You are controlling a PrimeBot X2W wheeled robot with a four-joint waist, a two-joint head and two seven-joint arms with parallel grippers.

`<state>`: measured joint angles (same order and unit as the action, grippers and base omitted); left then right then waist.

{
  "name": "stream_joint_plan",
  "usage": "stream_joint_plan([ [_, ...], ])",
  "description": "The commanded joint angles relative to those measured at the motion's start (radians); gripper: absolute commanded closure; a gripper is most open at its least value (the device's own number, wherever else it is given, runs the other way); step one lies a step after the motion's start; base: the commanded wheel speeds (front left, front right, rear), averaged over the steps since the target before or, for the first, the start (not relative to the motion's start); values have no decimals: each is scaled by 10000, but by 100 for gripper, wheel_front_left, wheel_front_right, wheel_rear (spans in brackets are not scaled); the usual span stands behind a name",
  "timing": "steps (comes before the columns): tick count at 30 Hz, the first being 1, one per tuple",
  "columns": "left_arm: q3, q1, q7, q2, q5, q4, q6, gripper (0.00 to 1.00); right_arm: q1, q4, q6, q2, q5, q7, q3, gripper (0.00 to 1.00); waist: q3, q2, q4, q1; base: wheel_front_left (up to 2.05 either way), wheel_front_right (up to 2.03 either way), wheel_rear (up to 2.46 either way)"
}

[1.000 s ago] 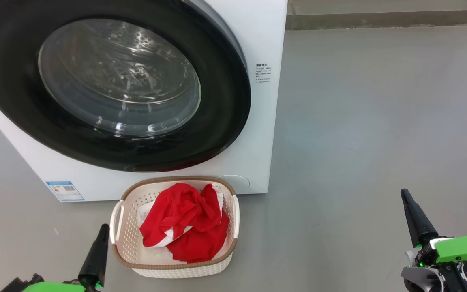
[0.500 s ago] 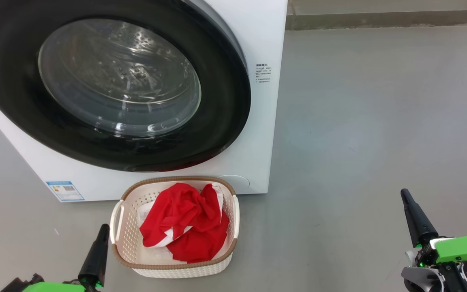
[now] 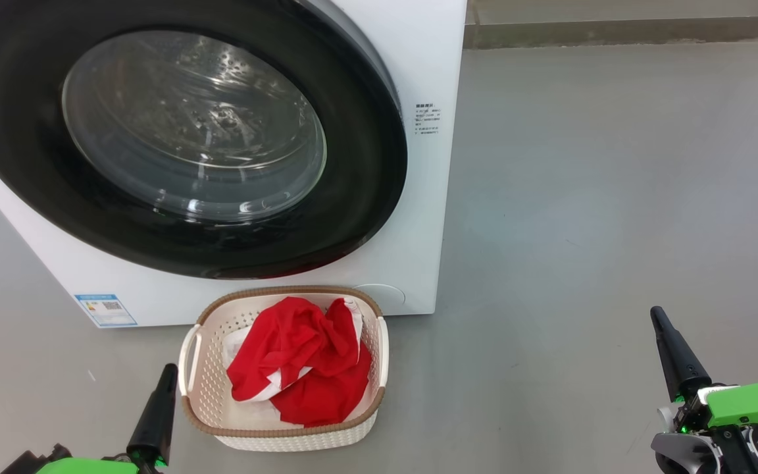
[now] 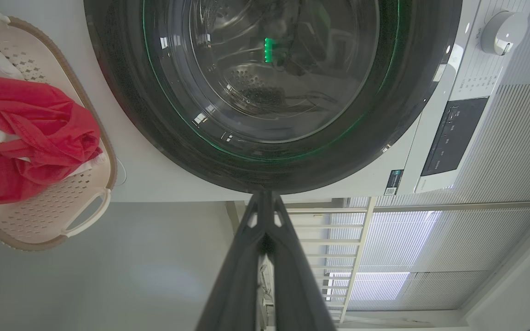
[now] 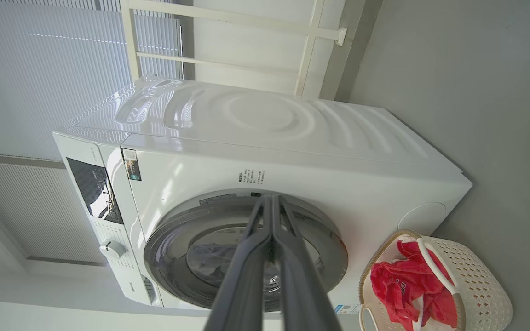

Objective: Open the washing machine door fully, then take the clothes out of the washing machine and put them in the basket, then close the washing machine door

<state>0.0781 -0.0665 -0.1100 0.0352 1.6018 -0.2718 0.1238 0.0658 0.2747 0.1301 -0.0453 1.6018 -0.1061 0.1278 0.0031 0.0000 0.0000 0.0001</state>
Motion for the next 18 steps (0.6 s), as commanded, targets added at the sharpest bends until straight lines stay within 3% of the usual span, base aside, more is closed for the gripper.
stream_joint_plan([
  [1, 357, -415, -33, 150, 68, 269, 69, 100, 421, -299, 6, -54, 65, -73, -137, 100, 0, 0, 0, 0, 0, 0, 0],
  [18, 356, -415, -32, 150, 69, 269, 69, 100, 421, -299, 6, -53, 63, -75, -135, 100, 0, 0, 0, 0, 0, 0, 0],
])
